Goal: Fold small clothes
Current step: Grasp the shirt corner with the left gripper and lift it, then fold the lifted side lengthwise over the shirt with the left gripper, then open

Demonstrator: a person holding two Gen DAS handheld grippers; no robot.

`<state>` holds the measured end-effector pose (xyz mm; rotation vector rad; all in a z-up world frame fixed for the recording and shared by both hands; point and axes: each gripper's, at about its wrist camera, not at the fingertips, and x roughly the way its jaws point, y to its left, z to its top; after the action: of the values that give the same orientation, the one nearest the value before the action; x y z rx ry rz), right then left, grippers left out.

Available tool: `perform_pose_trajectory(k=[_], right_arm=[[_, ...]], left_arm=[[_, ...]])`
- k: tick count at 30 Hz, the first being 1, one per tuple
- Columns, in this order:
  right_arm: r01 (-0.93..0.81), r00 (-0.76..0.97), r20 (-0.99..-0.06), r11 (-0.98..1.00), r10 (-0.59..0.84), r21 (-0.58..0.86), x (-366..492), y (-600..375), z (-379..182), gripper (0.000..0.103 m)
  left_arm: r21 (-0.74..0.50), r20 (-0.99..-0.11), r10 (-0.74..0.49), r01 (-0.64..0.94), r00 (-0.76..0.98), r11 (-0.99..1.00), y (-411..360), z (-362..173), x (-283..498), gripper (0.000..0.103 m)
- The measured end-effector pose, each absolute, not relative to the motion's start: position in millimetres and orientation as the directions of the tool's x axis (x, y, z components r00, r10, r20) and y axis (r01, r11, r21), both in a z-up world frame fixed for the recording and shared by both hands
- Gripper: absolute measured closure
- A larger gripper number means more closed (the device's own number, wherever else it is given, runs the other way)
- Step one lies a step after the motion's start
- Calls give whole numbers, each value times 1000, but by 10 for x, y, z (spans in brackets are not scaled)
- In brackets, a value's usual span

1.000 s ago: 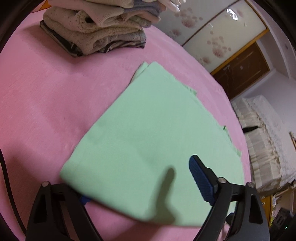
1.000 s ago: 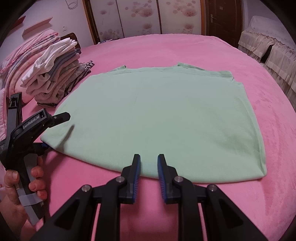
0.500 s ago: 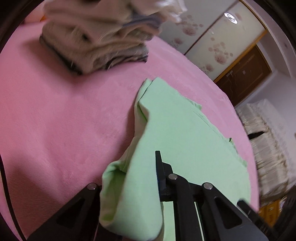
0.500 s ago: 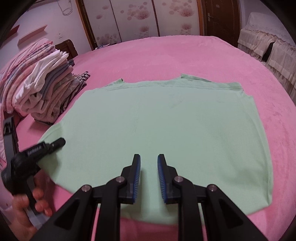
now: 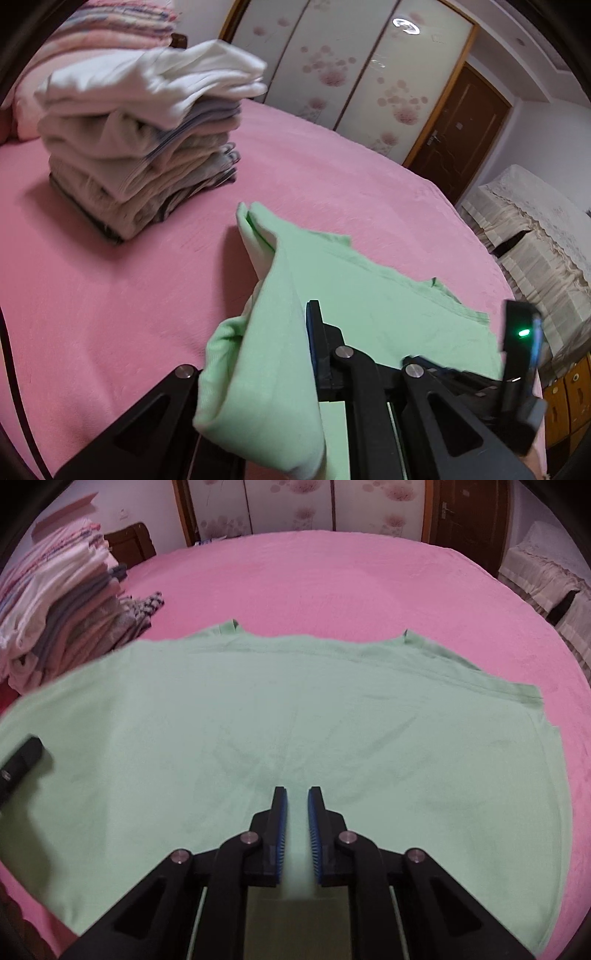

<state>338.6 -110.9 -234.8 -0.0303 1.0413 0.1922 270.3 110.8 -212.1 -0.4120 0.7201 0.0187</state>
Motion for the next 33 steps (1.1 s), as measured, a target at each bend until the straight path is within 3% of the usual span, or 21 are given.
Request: perform_pose_trajectory(k=[10, 19, 26, 33], right_arm=[[-176, 484, -845, 971, 226, 159, 3322, -1390, -2209, 91], [-114, 511, -825, 970, 243, 215, 3077, -2144, -2081, 91], [18, 550, -812, 969, 198, 248, 2847, -2895, -1991, 91], [106, 580, -804, 966, 131, 234, 2605, -3416, -1932, 91]], left_arm=[[-307, -611, -156, -51, 776, 950, 510, -1849, 2819, 97], [-260, -597, -251, 112, 762, 959, -582, -1723, 3000, 97], [-242, -630, -369, 279, 684, 929, -1459, -1967, 2947, 97], [-256, -658, -440, 368, 611, 894, -1835, -2171, 2776, 97]])
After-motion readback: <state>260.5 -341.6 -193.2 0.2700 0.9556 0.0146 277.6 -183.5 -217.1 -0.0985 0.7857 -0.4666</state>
